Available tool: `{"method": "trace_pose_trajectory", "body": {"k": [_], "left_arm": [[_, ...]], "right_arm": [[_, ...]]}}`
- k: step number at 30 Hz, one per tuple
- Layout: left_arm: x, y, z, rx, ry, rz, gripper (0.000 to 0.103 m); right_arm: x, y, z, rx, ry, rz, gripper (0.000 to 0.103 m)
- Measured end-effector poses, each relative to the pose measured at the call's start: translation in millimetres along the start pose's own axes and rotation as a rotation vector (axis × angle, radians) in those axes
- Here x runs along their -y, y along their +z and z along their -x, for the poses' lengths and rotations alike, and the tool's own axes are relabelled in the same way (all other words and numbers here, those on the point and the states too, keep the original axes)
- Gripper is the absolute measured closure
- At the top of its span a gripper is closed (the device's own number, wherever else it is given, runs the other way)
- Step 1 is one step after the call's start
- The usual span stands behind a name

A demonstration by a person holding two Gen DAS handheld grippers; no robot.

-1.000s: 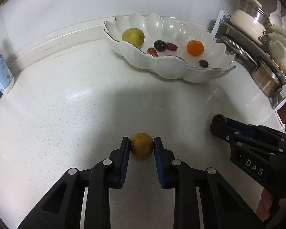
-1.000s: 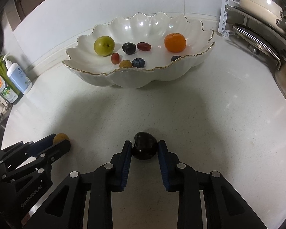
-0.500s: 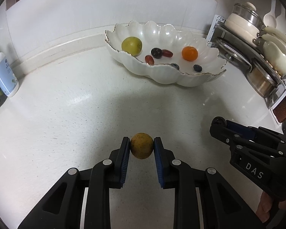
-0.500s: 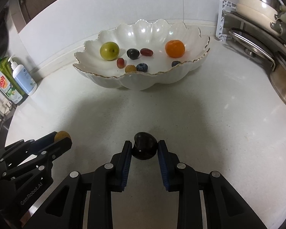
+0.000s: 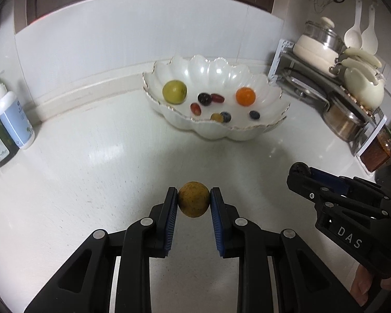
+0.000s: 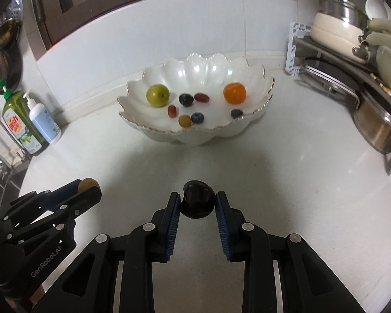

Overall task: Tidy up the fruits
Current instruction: 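Carry the yellow plum with the left gripper while the right gripper carries the dark plum over the bowl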

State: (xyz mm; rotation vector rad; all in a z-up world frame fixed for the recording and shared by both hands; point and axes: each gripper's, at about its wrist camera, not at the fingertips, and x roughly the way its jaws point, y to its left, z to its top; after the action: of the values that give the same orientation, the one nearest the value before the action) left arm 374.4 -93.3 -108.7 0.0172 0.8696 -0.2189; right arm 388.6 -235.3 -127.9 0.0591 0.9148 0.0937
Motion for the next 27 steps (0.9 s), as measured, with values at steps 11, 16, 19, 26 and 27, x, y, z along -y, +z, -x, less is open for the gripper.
{"method": "trace_pose_trajectory", "body": {"k": [11, 16, 19, 26, 27], "left_arm": [[3, 13, 38, 0.095, -0.014, -0.022, 0.077], [5, 19, 53, 0.134, -0.024, -0.028, 0.077], [7, 23, 60, 0.156, -0.03, -0.033, 0.077], [8, 37, 75, 0.208, -0.036, -0.047, 0.077], [9, 39, 77, 0.216, -0.034, -0.049, 0.077]], "right_arm": [[-7, 10, 39, 0.098, -0.004, 0.002, 0.074], [-10, 15, 54, 0.137, -0.007, 0.007, 0.074], [-12, 17, 61, 0.156, -0.006, 0.008, 0.074], [-16, 29, 74, 0.206, -0.008, 0.018, 0.074], [-16, 31, 76, 0.213, -0.009, 0.019, 0.074]]}}
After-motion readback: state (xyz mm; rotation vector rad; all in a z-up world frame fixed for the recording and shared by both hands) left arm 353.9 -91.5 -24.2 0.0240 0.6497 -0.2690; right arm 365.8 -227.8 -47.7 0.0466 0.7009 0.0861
